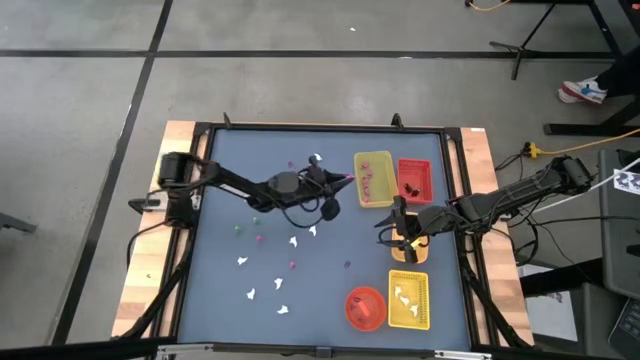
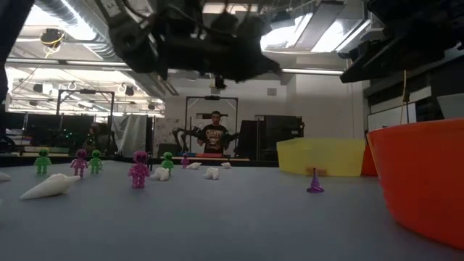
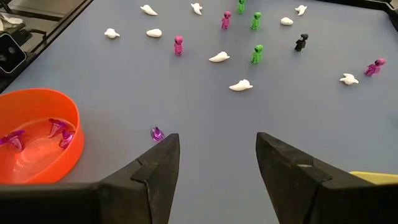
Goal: Sort Halloween decoration
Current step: Put the pink skeleton toy into the top yellow bin
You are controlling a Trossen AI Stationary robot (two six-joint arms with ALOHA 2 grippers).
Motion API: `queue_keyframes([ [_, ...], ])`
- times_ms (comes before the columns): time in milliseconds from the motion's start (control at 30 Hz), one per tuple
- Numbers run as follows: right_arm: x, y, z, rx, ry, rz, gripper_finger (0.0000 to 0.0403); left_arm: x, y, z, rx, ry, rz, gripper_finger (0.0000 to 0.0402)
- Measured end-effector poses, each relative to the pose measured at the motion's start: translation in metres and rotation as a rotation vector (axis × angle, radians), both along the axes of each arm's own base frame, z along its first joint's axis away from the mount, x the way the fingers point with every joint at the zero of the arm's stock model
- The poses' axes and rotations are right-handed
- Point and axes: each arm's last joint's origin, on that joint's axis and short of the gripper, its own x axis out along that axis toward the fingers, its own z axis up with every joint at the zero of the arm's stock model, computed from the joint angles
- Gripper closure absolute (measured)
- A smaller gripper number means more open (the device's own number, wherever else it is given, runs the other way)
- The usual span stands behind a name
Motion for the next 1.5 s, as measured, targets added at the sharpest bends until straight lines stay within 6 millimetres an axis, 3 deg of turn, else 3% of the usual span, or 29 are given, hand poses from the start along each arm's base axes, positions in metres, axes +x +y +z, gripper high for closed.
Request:
queue_keyframes([
  [300, 0.0, 0.0, 0.0, -0.001, 0.002, 0.0, 0.0191, 0.047, 0.008, -0.017, -0.025, 0.021, 0.009, 0.0377],
  [467, 0.0, 0.0, 0.0, -0.001, 0.004, 0.001, 0.0191, 0.06, 0.009, -0.023, -0.028, 0.068, 0.01, 0.0377],
  [1100, 0.0, 0.0, 0.0, 0.002, 0.004, 0.001, 0.0191, 0.06, 0.01, -0.031, -0.035, 0.156, 0.015, 0.0376],
  [1500, 0.0, 0.0, 0.0, 0.002, 0.004, 0.0, 0.0191, 0.058, 0.025, -0.031, -0.038, 0.154, 0.053, 0.0376],
])
